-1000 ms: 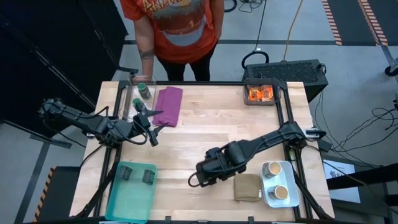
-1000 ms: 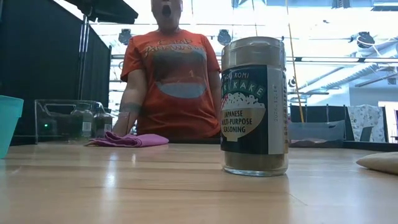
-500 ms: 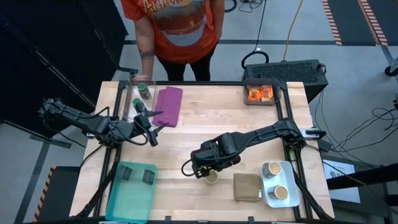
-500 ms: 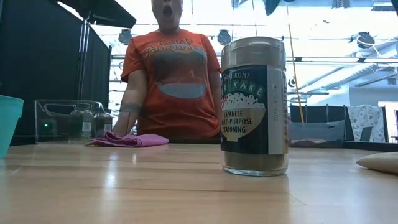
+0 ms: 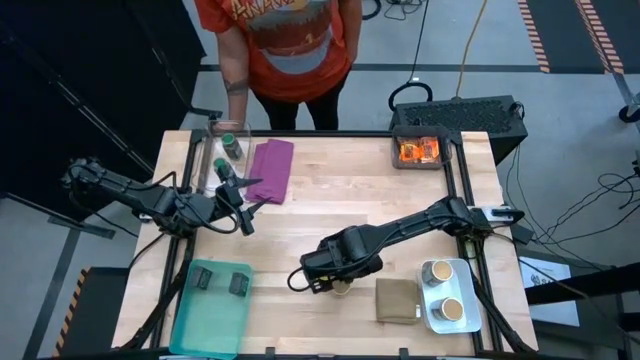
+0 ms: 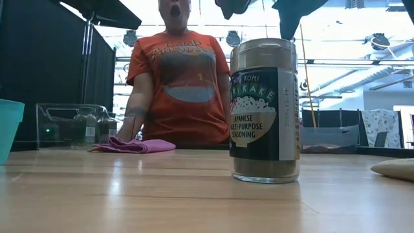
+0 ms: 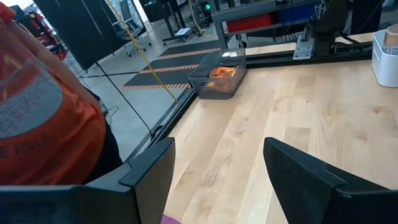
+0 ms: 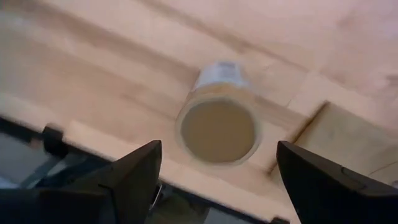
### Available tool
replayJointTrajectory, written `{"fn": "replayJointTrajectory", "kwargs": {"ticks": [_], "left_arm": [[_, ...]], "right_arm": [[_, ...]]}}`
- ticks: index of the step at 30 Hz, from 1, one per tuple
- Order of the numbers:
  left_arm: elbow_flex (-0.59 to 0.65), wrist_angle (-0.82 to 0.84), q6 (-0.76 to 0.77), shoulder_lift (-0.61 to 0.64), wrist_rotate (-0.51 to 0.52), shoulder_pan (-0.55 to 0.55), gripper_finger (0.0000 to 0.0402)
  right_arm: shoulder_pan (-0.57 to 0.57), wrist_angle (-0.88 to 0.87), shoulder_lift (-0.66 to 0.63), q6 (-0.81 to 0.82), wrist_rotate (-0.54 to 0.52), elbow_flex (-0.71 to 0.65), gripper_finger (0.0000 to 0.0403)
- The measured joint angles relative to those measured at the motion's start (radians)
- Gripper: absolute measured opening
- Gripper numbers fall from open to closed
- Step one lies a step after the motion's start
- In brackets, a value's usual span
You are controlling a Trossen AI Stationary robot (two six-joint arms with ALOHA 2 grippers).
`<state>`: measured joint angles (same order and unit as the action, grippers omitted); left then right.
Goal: Sort spices by type
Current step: Put the golden seasoning bottle into the white bin
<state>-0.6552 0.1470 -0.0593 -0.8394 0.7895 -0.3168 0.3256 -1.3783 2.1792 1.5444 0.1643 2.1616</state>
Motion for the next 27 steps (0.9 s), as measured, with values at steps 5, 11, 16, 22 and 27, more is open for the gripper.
{"fn": "replayJointTrajectory", "kwargs": {"ticks": [5, 11, 16, 22, 27], "left_arm": [[0.0, 0.002, 0.0, 0.0, 0.0, 0.0, 0.0251], [0.0, 0.004, 0.001, 0.0, 0.0, 0.0, 0.0251], [0.0, 0.019, 0.002, 0.0, 0.0, 0.0, 0.0251], [0.0, 0.021, 0.003, 0.0, 0.0, 0.0, 0.0251], [0.0, 0.021, 0.005, 0.0, 0.0, 0.0, 0.0251]], "right_arm": [[0.005, -0.023, 0.0, 0.015, -0.039, 0.0, 0.0302], [0.003, -0.02, 0.016, 0.011, -0.06, 0.0, 0.0302], [0.011, -0.014, 0.031, 0.026, -0.06, 0.0, 0.0302], [0.025, -0.011, 0.033, 0.055, -0.063, 0.0, 0.0302], [0.036, -0.009, 0.033, 0.088, -0.088, 0.0, 0.0302]]}}
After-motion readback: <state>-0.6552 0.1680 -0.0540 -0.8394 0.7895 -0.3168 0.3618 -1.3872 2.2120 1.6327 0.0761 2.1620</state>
